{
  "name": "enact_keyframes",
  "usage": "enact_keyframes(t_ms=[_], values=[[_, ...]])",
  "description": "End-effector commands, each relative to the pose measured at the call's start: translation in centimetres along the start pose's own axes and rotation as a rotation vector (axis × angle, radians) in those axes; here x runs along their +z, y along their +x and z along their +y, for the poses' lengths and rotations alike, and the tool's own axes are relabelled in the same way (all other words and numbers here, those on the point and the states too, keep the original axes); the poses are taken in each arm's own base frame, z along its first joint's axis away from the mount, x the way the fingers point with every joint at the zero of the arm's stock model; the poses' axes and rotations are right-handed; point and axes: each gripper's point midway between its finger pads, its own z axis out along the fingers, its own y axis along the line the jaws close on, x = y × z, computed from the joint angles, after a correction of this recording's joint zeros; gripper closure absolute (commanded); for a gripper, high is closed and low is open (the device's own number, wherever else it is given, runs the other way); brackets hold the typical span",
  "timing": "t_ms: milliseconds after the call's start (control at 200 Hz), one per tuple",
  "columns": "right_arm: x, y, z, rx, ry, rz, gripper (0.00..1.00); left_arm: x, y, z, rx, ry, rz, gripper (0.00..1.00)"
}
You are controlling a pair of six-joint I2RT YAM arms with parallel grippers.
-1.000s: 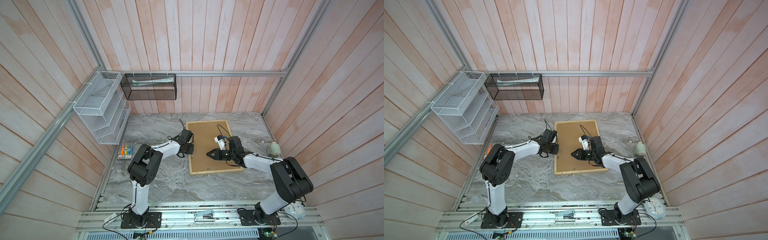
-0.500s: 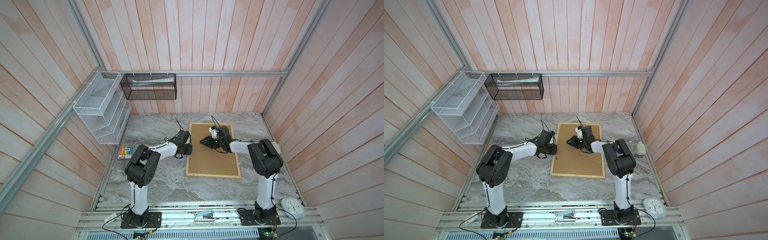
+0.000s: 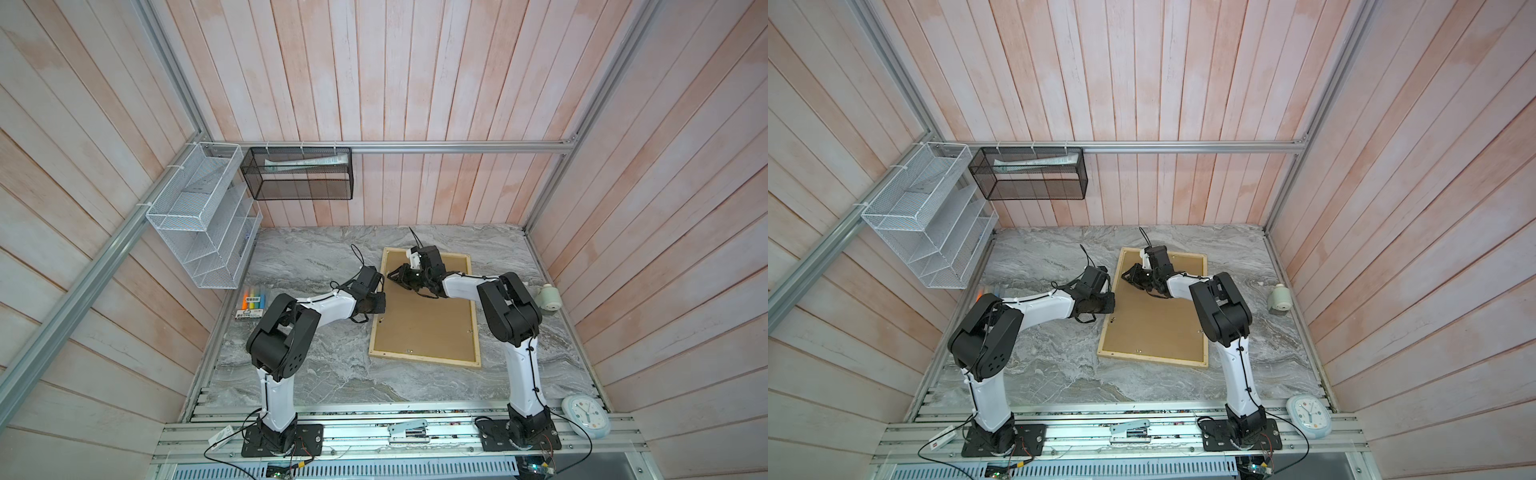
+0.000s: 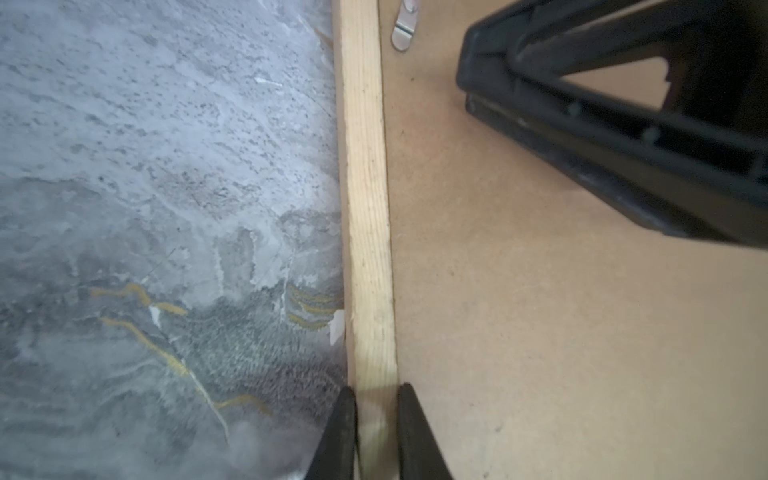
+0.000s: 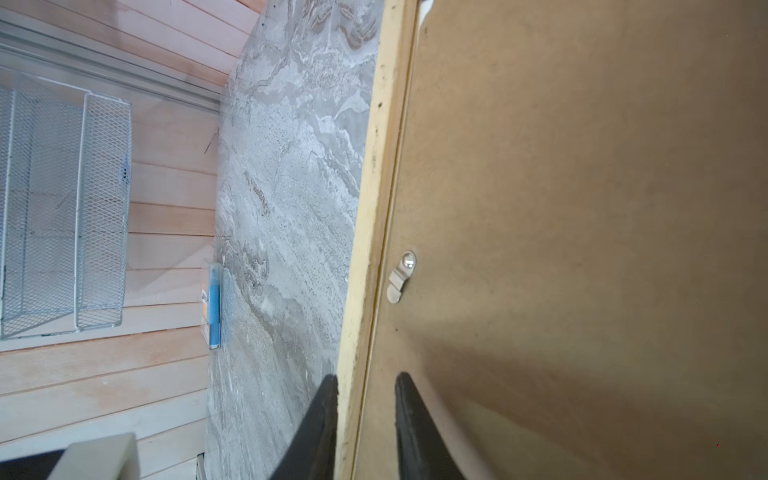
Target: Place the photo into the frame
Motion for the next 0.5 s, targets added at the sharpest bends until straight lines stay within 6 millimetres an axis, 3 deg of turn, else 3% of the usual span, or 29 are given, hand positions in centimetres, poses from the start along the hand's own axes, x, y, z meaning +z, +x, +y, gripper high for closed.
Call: enact_keyframes(t_ms=[0, 245, 495], values=[[1.0, 0.0, -1.0, 0.043, 0.028, 0.0, 0.74, 1.0, 7.2, 0.6, -0.013, -0.034, 0.228, 0.84], [2.2, 0.0, -2.3, 0.096, 0.056, 0.001, 0.74, 0.9, 5.7, 1.0, -0.003, -0.071, 0.186, 0.72], [2.8, -0.3, -3.7, 0.138, 0.114, -0.023, 0.74, 1.3, 4.4, 1.5, 0.031, -0.112, 0.185, 0.73]])
